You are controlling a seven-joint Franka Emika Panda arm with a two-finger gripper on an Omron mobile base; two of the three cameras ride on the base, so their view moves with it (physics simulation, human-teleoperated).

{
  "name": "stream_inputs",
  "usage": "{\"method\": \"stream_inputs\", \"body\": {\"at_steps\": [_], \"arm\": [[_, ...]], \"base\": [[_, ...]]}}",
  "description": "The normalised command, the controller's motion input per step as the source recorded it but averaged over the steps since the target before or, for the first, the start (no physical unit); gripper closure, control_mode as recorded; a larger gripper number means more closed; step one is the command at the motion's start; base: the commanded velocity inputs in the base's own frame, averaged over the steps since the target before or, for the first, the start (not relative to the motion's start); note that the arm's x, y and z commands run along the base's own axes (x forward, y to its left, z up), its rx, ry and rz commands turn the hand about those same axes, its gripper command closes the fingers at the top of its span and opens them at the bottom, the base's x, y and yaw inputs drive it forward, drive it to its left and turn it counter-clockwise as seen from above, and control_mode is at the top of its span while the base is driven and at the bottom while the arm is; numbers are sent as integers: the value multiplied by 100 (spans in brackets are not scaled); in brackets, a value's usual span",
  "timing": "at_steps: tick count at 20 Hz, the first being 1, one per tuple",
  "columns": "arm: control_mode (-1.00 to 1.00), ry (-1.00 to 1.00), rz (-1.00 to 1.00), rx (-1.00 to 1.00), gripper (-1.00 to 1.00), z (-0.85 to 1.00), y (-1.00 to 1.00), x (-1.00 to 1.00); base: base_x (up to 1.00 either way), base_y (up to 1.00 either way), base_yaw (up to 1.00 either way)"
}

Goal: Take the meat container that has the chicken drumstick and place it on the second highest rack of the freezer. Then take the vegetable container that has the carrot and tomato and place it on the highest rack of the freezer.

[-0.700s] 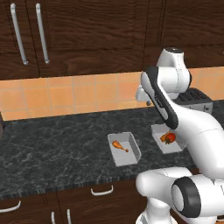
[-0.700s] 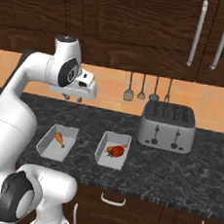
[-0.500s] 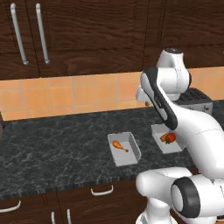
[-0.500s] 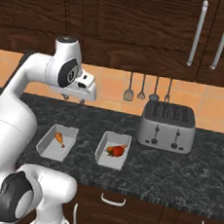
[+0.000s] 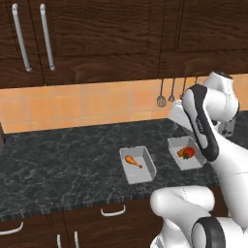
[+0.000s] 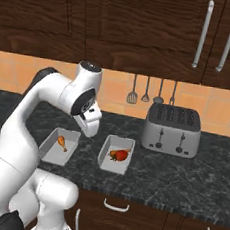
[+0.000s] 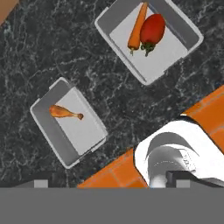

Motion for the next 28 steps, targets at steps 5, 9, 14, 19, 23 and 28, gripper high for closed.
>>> {"method": "stream_inputs", "body": {"at_steps": [5, 9, 14, 19, 23, 28], "arm": [[-100, 7, -31, 33, -100, -46, -85, -60], [-100, 0, -2, 1, -100, -6, -8, 0], [-100, 19, -1, 0, -100, -48, -70, 3], [-100, 25, -5, 3, -100, -49, -78, 57], [-100, 6, -11, 0, -100, -40, -14, 79], [-100, 0, -6, 0, -100, -45, -8, 45]], "base": [[0, 0, 0], [0, 0, 0], [0, 0, 0], [0, 0, 0], [0, 0, 0], [0, 0, 0]]}}
